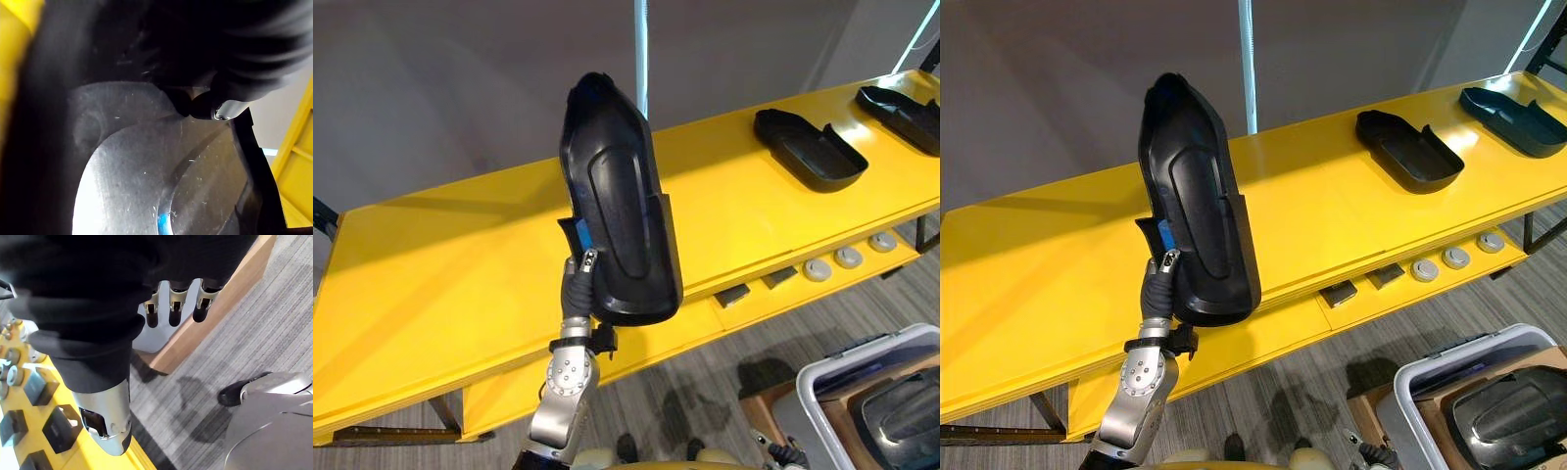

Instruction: Walk over and take plastic housings, then place them on the shelf

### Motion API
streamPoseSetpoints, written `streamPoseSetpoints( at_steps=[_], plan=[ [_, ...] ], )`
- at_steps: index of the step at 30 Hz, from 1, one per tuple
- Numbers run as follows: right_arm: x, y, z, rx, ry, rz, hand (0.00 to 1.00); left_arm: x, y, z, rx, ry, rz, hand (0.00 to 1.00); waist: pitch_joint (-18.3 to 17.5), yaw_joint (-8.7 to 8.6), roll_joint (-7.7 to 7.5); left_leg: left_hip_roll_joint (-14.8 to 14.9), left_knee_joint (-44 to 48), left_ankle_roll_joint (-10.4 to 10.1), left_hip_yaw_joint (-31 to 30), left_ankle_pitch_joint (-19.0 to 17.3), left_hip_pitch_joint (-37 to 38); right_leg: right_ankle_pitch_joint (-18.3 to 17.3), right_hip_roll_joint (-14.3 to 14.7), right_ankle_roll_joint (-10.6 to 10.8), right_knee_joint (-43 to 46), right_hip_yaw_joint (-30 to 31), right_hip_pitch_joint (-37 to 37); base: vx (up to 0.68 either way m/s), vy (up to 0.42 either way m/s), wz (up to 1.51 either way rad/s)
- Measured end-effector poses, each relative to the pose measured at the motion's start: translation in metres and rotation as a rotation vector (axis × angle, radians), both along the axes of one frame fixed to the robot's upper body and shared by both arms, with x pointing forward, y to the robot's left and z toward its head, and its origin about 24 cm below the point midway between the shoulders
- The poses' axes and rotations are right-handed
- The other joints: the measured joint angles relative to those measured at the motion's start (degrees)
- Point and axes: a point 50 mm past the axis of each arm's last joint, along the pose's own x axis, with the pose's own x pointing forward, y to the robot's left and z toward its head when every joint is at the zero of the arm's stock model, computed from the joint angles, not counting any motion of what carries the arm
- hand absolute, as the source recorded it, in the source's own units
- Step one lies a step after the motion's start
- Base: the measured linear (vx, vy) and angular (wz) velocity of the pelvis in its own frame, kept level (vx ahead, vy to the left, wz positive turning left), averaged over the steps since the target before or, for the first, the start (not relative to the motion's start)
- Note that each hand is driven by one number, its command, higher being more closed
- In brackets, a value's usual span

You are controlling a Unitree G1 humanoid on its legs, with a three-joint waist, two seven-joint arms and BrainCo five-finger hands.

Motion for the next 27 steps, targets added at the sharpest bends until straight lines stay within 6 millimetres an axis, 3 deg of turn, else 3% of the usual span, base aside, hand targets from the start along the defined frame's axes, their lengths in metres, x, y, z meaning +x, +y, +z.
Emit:
streamPoseSetpoints(
  at_steps=[4,9,14,17,22,27],
  plan=[
    [-0.006,0.001,-0.001,0.002,0.015,-0.002,0.0,-0.001,-0.006,-0.006,0.028,0.027,-0.023,1.0,-0.5,0.02,0.63,0.5,-2.9,-0.8,0.1,1.6,0.7,2.0,0.7,-0.2,-2.3,-0.1,0.0,-0.14,-0.029,-0.03],
    [-0.014,0.001,-0.002,0.003,0.035,-0.003,0.0,0.0,-0.004,-0.011,0.058,0.044,-0.016,1.0,-1.4,0.04,0.31,1.2,-5.8,-2.3,0.8,3.3,1.3,3.8,1.4,-0.3,-5.4,-0.3,0.2,-0.13,-0.029,-0.08],
    [-0.019,0.002,-0.003,0.004,0.051,0.0,0.0,0.024,0.003,-0.031,0.119,0.153,0.052,1.0,-2.3,-0.32,-0.13,1.8,-6.7,-2.5,1.7,3.5,1.2,4.4,1.7,-0.4,-7.1,-0.9,0.2,-0.06,-0.014,-0.12],
    [-0.022,0.002,-0.003,-0.001,0.063,0.012,0.0,0.038,0.012,-0.029,0.143,0.164,0.117,1.0,-2.5,-1.66,-0.62,2.0,-6.8,-2.6,1.8,3.5,1.0,4.4,1.7,-0.4,-7.4,-1.7,0.2,0.0,-0.003,-0.03],
    [-0.028,0.002,-0.004,-0.005,0.085,0.021,0.0,0.061,0.024,-0.023,0.181,0.163,0.185,1.0,-2.7,-2.39,-1.47,2.1,-6.5,-2.8,2.7,3.6,1.2,5.5,1.7,-0.5,-7.4,-1.7,0.0,0.07,-0.003,-0.09],
    [-0.02,0.005,-0.004,0.005,0.066,0.027,0.0,0.087,0.039,-0.023,0.203,0.222,0.231,1.0,-2.5,-3.21,-1.51,2.1,-6.4,-2.4,3.0,3.9,1.1,5.9,1.8,-0.8,-7.8,-1.6,-0.1,0.1,-0.007,-0.07]
  ],
)
